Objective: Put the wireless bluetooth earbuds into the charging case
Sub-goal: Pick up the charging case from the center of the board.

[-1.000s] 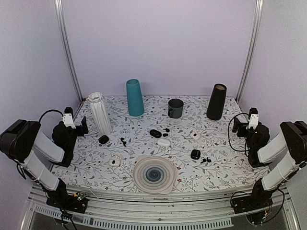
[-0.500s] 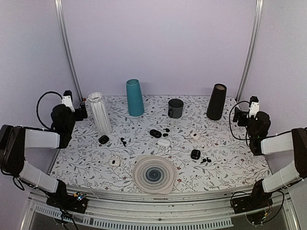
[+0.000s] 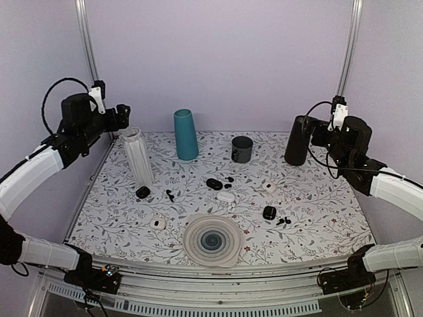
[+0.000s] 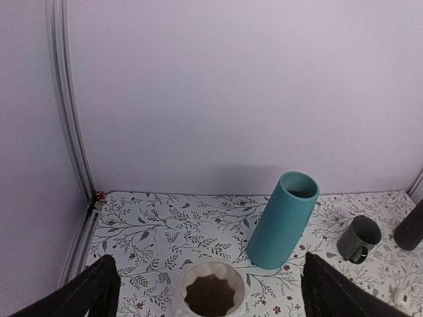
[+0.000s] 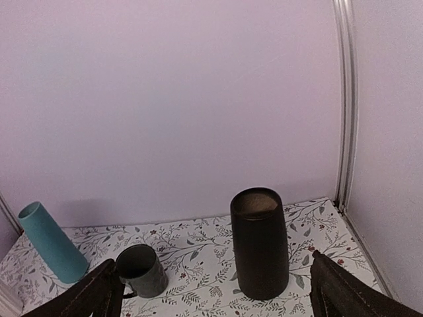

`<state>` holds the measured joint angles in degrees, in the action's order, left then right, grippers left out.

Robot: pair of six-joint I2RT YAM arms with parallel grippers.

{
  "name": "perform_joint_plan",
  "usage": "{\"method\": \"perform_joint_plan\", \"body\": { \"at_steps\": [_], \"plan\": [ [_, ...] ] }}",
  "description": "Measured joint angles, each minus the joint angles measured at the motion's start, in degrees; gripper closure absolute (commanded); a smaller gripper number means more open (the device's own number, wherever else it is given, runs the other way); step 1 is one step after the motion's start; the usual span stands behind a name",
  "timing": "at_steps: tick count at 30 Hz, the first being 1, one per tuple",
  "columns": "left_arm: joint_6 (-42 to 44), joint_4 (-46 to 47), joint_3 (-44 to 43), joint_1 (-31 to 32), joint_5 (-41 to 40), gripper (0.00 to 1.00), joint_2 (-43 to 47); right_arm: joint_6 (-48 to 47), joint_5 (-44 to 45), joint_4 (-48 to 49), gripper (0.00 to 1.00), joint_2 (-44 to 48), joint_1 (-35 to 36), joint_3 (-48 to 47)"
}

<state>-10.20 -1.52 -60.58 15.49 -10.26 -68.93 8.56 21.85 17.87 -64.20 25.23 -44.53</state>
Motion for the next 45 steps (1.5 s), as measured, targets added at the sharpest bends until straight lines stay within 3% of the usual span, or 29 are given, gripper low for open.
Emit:
{"method": "perform_joint_plan", "body": {
  "at_steps": [5, 10, 22, 30, 37, 45],
  "plan": [
    [-5.3, -5.4, -3.8, -0.7, -0.5, 0.04, 2.8, 6.2, 6.5, -3.4, 0.01, 4.7, -0.5, -2.0],
    [-11.8, -7.8, -3.7, 0.8, 3.4, 0.04, 3.8, 9.5, 2.6, -6.1, 0.01, 9.2, -0.8, -1.0],
    [-15.0, -7.9, 0.1, 19.2, 5.6, 0.04, -3.2, 15.2, -7.9, -21.4, 0.01, 9.7, -0.2, 0.2],
    [-16.5, -3.7, 0.3, 26.0, 4.6, 0.04, -13.8, 17.6, -15.8, -27.4, 0.01, 3.6, -0.1, 0.6],
    [-17.8, -1.5, 0.1, 27.2, 7.0, 0.04, -18.4, 18.8, -21.0, -30.8, 0.0, -5.4, 0.2, 1.1],
    [-18.0, 3.2, 2.0, 27.3, 11.0, 0.04, -17.9, 21.3, -23.6, -32.2, 0.17, -13.9, 2.9, 1.9]
  ]
}}
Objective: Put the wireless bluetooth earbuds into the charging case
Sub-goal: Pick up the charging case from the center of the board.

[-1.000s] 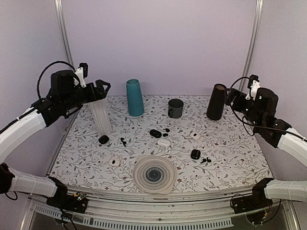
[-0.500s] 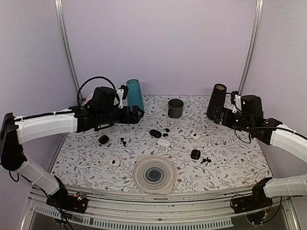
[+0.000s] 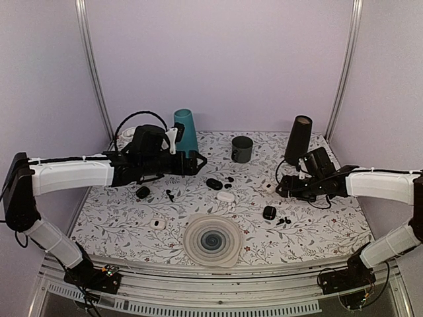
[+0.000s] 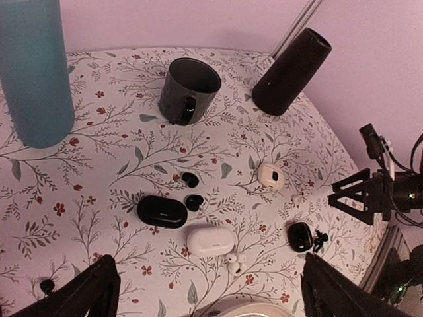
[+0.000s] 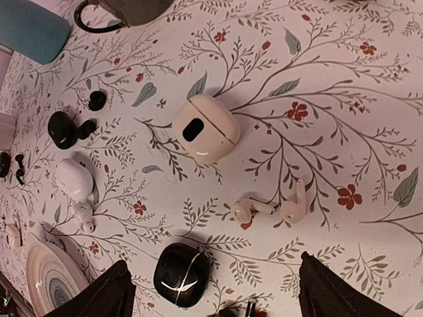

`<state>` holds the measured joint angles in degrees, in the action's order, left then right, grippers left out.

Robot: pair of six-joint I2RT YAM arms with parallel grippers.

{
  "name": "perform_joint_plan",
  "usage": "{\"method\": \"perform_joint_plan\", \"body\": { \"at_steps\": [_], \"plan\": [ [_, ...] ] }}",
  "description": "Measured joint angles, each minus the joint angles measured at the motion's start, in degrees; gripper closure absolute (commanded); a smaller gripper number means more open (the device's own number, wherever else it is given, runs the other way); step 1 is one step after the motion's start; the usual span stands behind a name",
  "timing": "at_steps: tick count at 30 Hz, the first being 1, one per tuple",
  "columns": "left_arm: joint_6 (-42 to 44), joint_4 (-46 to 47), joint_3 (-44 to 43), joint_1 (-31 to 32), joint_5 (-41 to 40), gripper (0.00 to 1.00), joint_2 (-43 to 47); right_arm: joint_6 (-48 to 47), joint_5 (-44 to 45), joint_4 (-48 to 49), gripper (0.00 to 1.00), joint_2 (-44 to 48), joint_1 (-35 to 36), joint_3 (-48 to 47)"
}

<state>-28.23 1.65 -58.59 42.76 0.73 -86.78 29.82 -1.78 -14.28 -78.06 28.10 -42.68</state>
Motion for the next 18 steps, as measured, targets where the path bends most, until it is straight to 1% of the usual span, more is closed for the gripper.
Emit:
{"method": "perform_joint_plan", "body": {
  "at_steps": [8, 12, 16, 18],
  "plan": [
    [-0.4, 1.4, 0.9, 0.0, 3.7, 0.04, 0.9, 8.2, 2.8, -2.5, 0.34, -3.2, 9.6, -0.9],
    [-1.0, 2.4, 0.9, 0.0, 5.5, 0.04, 0.9, 11.2, 4.3, -3.1, 0.41, -6.3, 10.9, -1.8],
    [-2.1, 2.8, 0.9, 0.0, 6.5, 0.04, 0.8, 11.6, 5.8, -4.6, 0.49, -8.9, 11.0, -3.9],
    [-2.8, 3.3, 0.9, 0.0, 6.7, 0.04, 0.7, 11.2, 6.3, -5.2, 0.52, -10.5, 11.0, -5.7]
  ]
}}
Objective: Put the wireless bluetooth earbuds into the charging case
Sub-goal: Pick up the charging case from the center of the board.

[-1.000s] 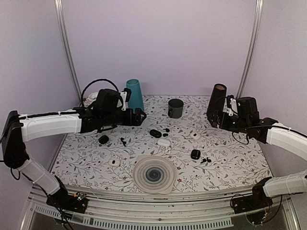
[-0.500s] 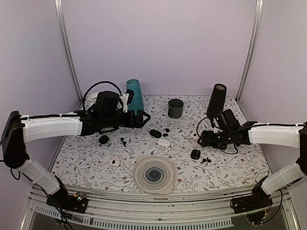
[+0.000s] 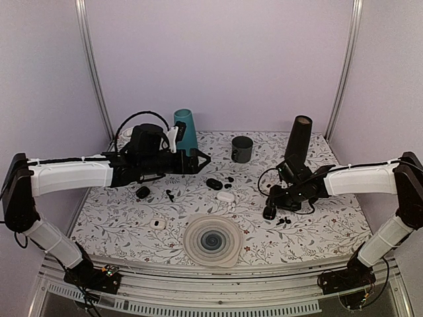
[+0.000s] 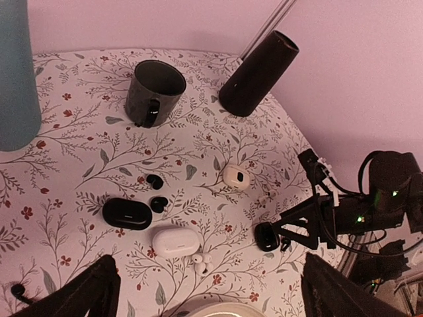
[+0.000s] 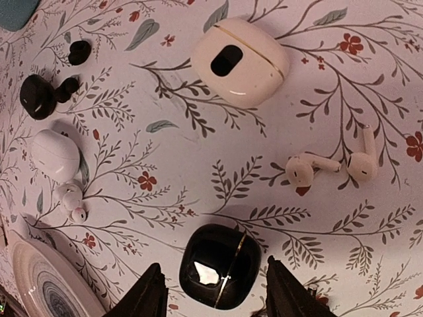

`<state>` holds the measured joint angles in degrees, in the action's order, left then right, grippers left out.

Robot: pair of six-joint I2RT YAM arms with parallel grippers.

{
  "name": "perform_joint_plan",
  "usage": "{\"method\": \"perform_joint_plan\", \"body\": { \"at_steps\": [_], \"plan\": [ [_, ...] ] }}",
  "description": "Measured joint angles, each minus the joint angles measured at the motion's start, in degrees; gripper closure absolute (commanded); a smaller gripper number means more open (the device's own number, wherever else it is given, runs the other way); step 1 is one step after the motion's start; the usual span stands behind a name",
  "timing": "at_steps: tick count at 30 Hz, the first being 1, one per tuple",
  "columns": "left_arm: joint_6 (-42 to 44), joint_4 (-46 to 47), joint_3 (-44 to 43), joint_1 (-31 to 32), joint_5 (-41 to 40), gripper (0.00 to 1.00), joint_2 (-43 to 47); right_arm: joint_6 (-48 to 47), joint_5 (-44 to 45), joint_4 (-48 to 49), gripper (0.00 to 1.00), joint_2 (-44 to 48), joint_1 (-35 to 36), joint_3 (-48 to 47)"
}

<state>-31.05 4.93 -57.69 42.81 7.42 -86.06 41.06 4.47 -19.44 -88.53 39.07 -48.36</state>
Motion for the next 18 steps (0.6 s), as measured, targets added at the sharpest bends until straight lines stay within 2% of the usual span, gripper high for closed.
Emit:
{"method": "perform_joint_plan", "body": {
  "at_steps": [4, 18],
  "plan": [
    [-1.5, 1.3, 0.0, 0.0, 0.2, 0.04, -1.0, -1.1, 0.1, -0.1, 0.56, -2.5, 0.0, -1.9],
    [-4.2, 1.6, -3.2, 0.0, 1.2, 0.04, -5.2, -1.7, -0.1, -0.9, 0.58, -3.7, 0.3, -0.6]
  ]
}}
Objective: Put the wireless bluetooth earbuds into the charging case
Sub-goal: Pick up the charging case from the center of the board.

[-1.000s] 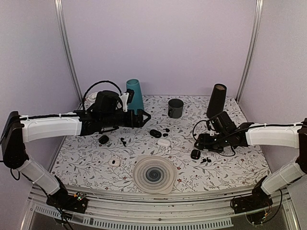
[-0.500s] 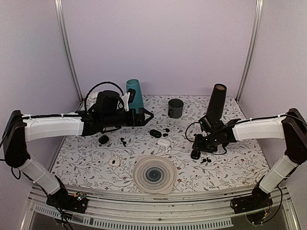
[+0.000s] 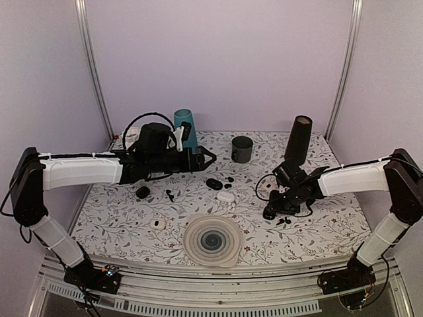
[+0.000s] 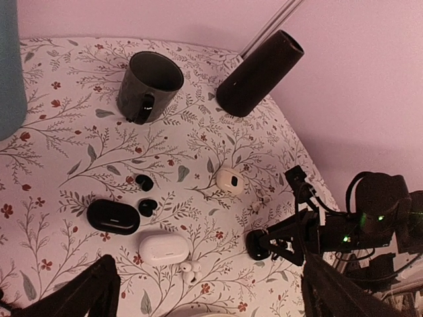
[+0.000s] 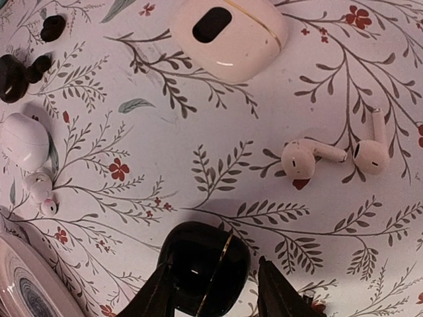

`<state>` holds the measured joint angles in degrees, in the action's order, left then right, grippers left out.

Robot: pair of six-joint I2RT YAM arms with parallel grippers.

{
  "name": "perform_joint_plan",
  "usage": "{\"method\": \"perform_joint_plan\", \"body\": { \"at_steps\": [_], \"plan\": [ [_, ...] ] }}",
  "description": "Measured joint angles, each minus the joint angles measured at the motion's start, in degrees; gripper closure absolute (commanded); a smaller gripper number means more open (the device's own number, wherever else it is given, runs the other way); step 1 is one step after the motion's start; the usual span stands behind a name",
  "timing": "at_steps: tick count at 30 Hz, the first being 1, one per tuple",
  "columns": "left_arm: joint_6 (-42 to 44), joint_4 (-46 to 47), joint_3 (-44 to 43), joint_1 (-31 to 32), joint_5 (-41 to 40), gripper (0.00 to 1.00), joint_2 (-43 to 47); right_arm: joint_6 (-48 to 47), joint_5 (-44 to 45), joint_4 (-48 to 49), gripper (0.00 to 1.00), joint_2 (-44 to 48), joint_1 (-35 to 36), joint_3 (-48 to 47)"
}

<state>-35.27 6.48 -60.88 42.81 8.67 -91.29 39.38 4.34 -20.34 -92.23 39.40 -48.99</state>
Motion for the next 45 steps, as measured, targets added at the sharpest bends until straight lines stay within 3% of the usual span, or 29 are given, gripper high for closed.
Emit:
{"method": "perform_joint_plan", "body": {
  "at_steps": [15, 20, 28, 39, 45],
  "plan": [
    [0.0, -0.3, -0.2, 0.0, 1.0, 0.04, -0.2, 0.6, -0.4, 4.2, 0.64, -3.4, 2.1, -1.6],
    [0.0, -0.3, -0.2, 0.0, 1.2, 0.04, -0.2, 1.4, -1.0, 4.5, 0.48, -3.8, 2.3, -1.6],
    [0.0, -0.2, -0.2, 0.0, 1.4, 0.04, -0.2, 1.9, -2.0, 4.3, 0.48, -4.9, 2.8, -1.4],
    [-0.3, -0.2, -0.2, 0.0, 2.1, 0.04, -0.2, 3.3, -2.1, 5.7, 0.76, -4.5, 3.5, -1.4],
    [-3.6, 3.1, 1.3, -0.7, 7.3, 0.04, -0.8, 3.7, -3.1, 6.5, 0.88, -3.0, 3.6, -1.9]
  ]
}}
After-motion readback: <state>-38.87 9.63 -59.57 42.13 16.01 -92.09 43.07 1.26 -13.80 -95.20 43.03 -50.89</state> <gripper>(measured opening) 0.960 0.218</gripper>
